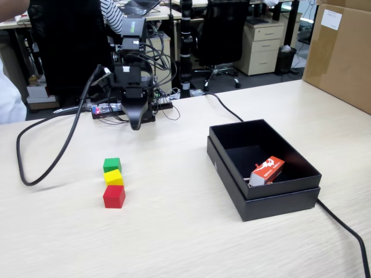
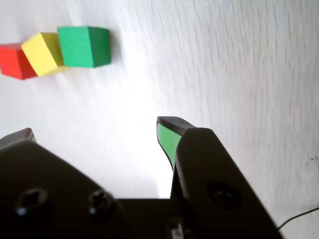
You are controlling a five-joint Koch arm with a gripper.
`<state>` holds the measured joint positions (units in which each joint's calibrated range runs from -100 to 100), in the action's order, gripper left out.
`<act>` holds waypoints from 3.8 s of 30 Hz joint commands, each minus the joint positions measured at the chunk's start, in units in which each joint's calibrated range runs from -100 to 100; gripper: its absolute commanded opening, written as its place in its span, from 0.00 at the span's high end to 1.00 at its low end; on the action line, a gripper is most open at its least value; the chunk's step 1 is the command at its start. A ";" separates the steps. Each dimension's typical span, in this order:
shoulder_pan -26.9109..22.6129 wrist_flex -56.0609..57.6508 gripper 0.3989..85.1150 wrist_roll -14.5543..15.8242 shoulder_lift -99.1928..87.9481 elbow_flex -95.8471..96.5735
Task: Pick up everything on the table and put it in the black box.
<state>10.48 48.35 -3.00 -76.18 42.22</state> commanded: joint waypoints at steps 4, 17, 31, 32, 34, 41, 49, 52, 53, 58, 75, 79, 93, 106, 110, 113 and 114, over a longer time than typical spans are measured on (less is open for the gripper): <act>3.52 0.76 0.45 -2.25 11.29 -10.40; 7.08 0.67 0.45 -3.52 35.96 -19.64; 6.94 0.67 0.45 -3.42 48.93 -23.36; 6.94 0.67 0.46 -3.37 49.27 -23.63; 6.94 0.67 0.48 -3.37 50.42 -24.18; 6.98 0.67 0.58 -3.32 52.14 -24.72; 6.74 0.50 0.72 -2.98 52.83 -23.63; 6.69 -2.70 0.96 -2.74 52.83 -22.64; 6.64 -4.25 0.99 -2.74 52.72 -22.00; 6.01 -4.60 0.99 -2.69 49.50 -20.82; -18.46 9.40 0.99 4.00 21.73 -47.30; -21.00 9.40 0.99 3.96 38.60 -60.44; -24.76 9.40 0.99 4.30 64.08 -74.95; -25.69 10.44 0.99 6.69 67.86 -68.51; -25.64 10.44 0.99 6.94 68.44 -66.06; -25.59 11.21 0.90 6.98 68.67 -64.25; -25.64 12.08 0.88 6.98 69.12 -64.25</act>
<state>-14.82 58.65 3.74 -6.28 -19.85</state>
